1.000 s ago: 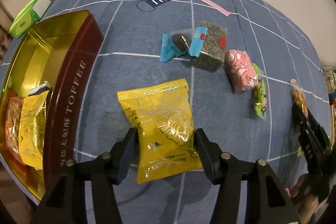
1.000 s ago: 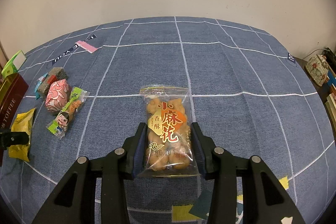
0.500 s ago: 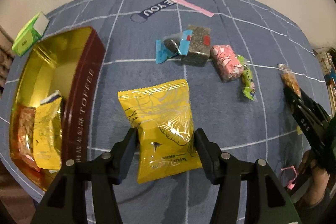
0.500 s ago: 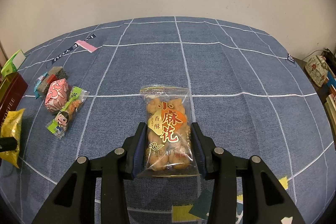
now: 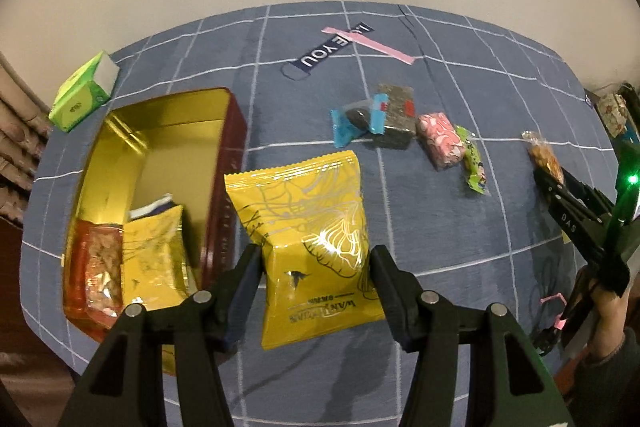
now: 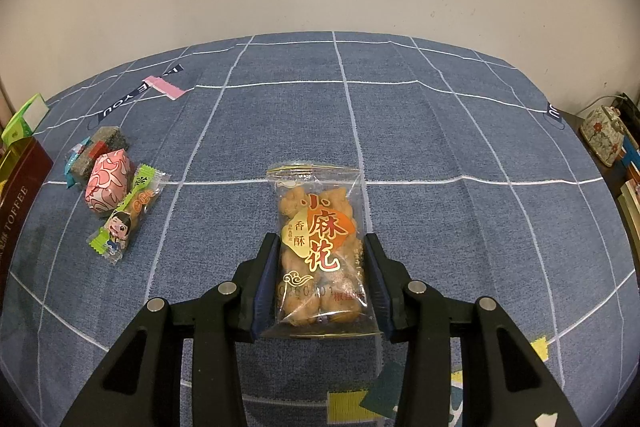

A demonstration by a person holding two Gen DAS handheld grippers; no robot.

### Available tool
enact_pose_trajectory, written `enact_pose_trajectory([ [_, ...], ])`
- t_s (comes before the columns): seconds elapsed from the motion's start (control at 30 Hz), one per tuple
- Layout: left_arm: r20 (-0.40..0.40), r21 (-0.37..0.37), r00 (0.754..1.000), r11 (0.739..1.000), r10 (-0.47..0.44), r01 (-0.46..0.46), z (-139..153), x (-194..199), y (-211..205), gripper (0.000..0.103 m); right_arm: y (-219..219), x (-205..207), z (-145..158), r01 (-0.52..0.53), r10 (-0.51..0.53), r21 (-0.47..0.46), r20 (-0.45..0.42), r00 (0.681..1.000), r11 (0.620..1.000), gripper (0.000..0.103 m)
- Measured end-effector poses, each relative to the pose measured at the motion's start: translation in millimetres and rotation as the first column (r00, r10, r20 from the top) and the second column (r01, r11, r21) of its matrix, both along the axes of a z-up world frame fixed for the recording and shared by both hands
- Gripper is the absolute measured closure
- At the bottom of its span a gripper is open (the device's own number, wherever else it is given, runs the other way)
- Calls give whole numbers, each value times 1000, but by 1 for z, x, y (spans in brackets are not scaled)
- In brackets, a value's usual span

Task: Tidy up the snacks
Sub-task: 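Carry the yellow pack into the tin and open the left tool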

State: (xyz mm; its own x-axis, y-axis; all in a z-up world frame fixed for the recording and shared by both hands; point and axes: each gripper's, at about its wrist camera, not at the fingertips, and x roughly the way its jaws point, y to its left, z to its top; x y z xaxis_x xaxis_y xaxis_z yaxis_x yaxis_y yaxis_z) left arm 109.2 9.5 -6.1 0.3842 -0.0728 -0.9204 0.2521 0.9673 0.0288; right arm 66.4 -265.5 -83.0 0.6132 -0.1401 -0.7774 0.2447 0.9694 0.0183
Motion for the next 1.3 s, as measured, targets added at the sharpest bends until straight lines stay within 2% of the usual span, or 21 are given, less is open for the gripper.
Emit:
enact_pose_trajectory([
  [0.37,31,-6,999,999,34,-34,19,1,36,46,1,0,0,0,0,0,0,1000,1000,63],
  [0.53,59,31,996,997,63,-65,23,5,59,46,1,0,0,0,0,0,1,1000,1000,63],
  [0.73,65,95,994,991,92,-98,19,12,92,46,1,0,0,-1,1,0,1,1000,1000,63],
  [0.97,49,134,991,982,124,-129,9,19,129,46,0,-1,-1,1,-1,-3,1,1000,1000,63],
  [1.3,25,192,992,973,122,-125,-6,24,156,46,-1,0,-1,0,0,-10,-1,1000,1000,63],
])
